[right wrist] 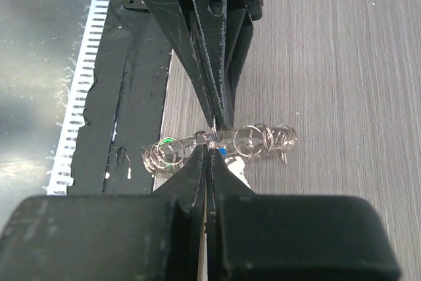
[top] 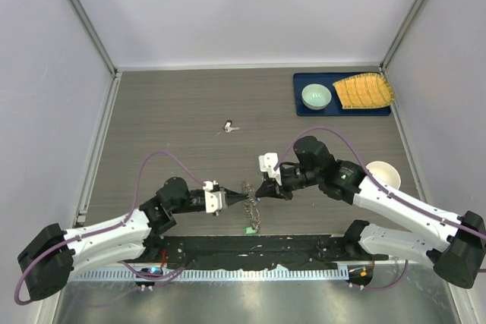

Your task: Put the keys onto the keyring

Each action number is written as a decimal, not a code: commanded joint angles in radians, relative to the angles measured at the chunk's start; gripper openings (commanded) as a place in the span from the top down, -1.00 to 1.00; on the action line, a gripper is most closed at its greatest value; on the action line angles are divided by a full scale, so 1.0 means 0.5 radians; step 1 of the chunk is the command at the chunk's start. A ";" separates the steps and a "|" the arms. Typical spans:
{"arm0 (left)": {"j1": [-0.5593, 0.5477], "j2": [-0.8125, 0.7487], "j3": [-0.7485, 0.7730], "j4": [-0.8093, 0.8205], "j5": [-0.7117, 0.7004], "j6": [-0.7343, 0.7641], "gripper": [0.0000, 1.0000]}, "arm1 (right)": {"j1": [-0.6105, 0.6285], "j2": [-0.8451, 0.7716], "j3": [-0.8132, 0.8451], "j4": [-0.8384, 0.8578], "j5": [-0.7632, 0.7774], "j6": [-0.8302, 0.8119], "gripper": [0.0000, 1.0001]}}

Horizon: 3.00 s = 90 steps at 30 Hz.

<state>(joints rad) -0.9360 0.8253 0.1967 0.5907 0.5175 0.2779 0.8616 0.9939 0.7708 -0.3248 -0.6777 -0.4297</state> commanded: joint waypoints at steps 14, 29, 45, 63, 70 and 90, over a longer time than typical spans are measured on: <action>-0.006 0.058 0.119 0.144 0.119 -0.007 1.00 | 0.029 0.089 0.091 0.018 -0.016 -0.076 0.99; -0.006 0.067 0.116 0.168 0.125 -0.028 1.00 | 0.059 0.101 0.075 0.042 -0.007 -0.079 0.98; -0.006 0.077 0.125 0.187 0.143 -0.059 1.00 | 0.102 0.126 0.075 0.042 0.061 -0.076 0.99; -0.006 0.089 0.113 0.187 0.119 -0.050 1.00 | 0.102 -0.003 0.045 0.082 0.122 -0.058 0.99; -0.006 0.077 0.107 0.193 0.103 -0.059 1.00 | 0.102 0.065 0.051 0.067 0.067 -0.061 0.99; -0.006 0.080 0.101 0.202 0.085 -0.065 1.00 | 0.108 0.016 0.045 0.051 0.091 -0.064 0.99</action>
<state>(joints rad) -0.9360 0.8703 0.2111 0.6086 0.5648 0.2436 0.9089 1.0409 0.7815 -0.3233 -0.6289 -0.4583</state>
